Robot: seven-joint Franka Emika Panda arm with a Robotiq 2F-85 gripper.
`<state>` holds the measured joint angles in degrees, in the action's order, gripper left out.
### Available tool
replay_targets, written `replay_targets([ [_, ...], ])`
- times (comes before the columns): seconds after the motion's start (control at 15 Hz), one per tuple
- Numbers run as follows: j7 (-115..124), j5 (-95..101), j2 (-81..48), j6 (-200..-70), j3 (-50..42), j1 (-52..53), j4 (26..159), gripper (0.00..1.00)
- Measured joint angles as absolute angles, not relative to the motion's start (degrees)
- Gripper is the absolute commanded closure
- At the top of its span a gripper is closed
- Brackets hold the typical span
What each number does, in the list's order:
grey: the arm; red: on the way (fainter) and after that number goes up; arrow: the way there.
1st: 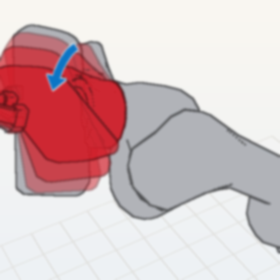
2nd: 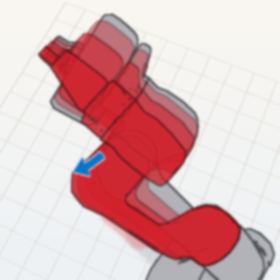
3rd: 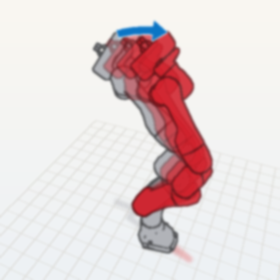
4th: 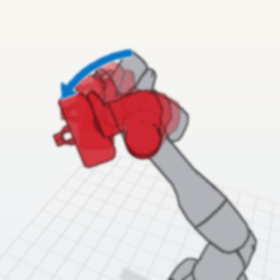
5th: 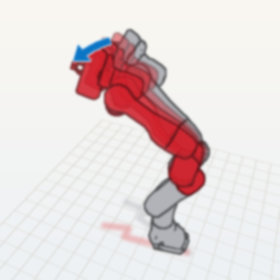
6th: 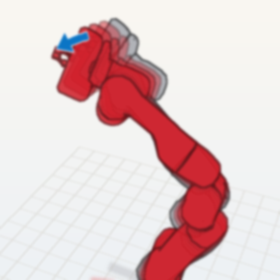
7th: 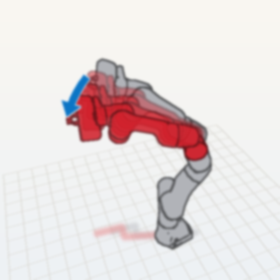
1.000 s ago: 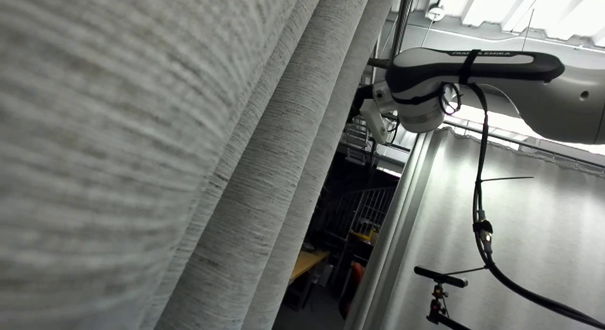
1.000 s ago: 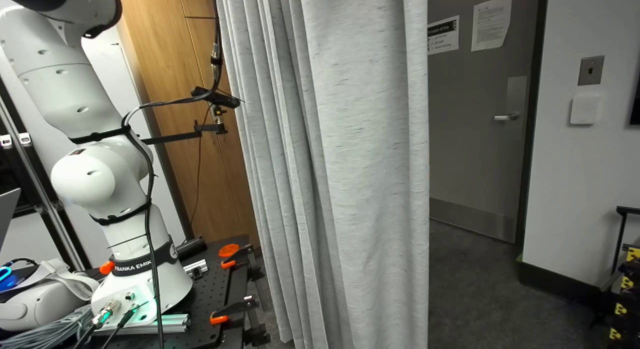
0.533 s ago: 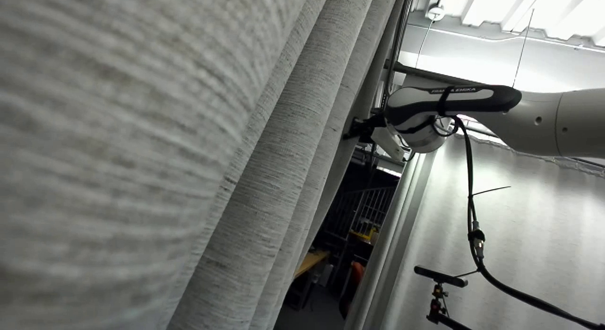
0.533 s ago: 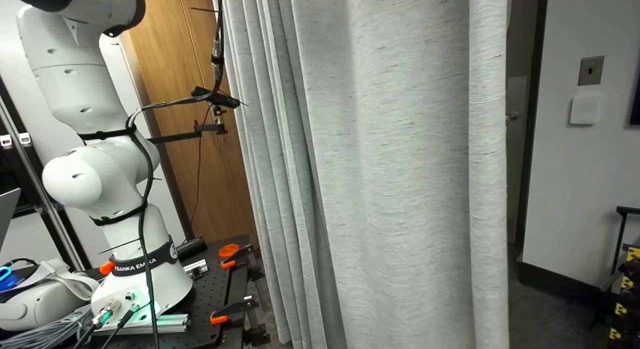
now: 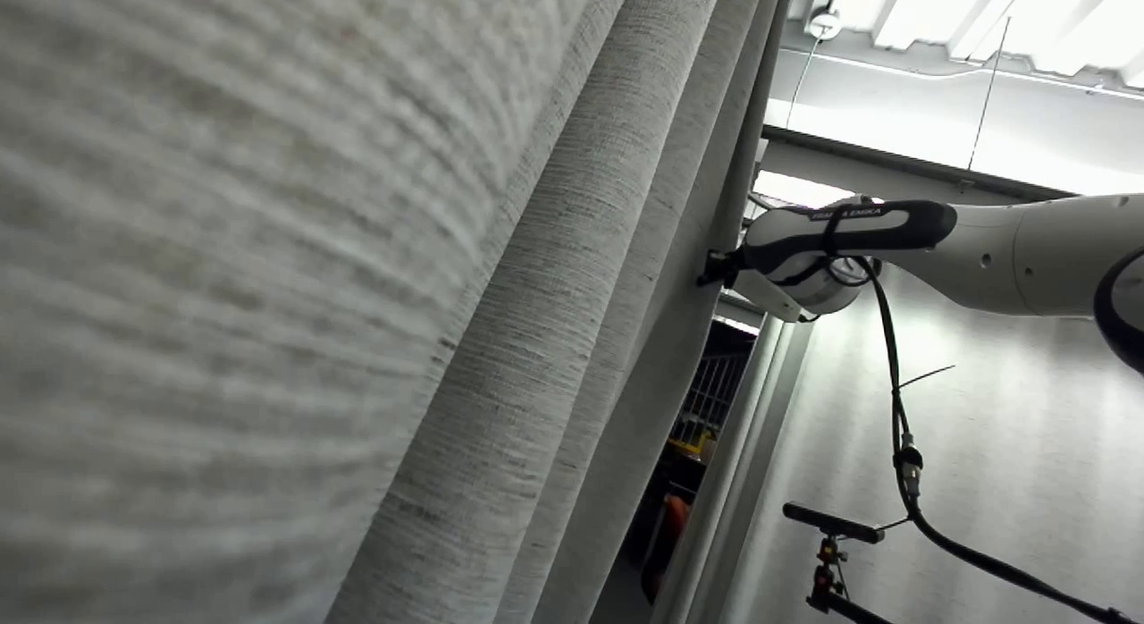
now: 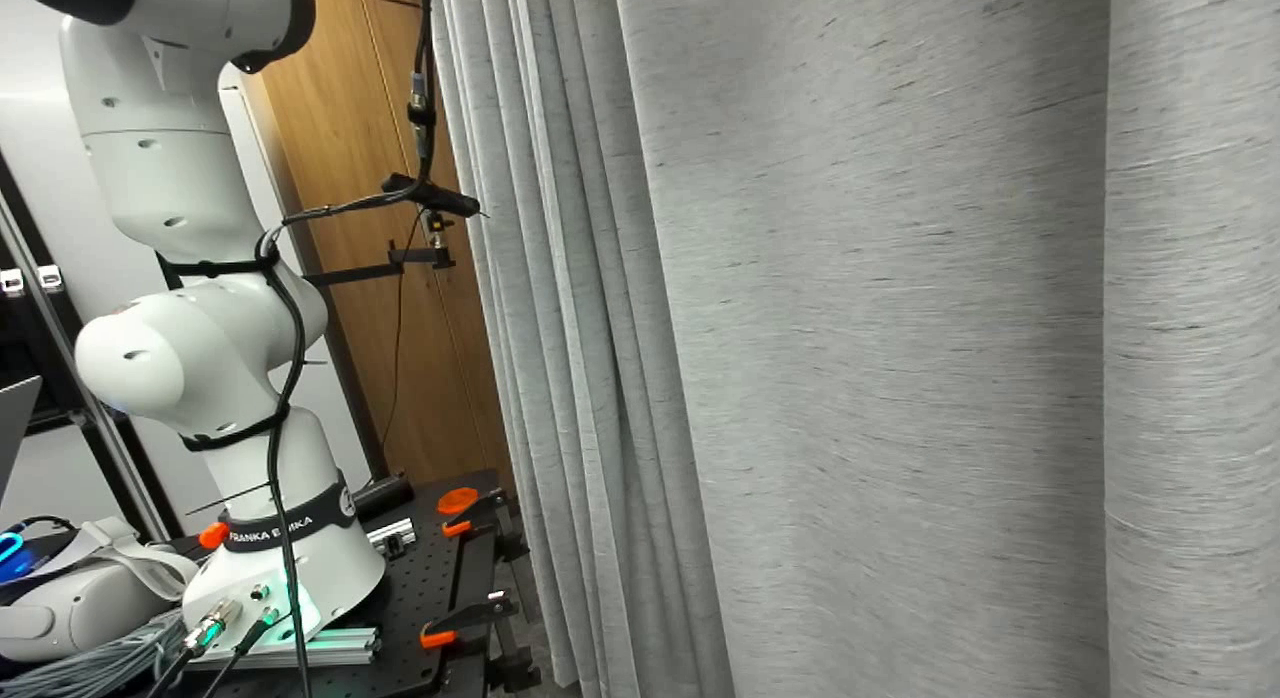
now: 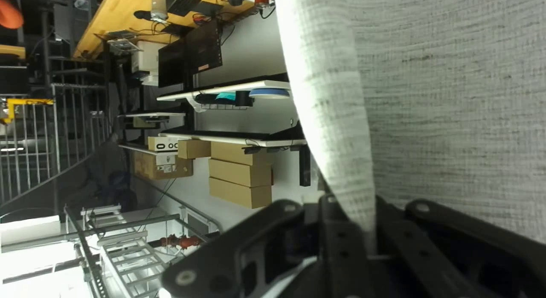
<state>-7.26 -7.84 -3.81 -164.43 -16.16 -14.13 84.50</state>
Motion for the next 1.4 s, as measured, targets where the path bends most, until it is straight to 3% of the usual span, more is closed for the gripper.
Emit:
replay_targets([
  [0.87, -7.0, -2.6, -4.5, -174.3, -27.8, -19.3, 82.6, 1.00],
  [1.4, -3.9, -2.8, -10.4, -174.1, -24.8, -13.4, 80.3, 1.00],
])
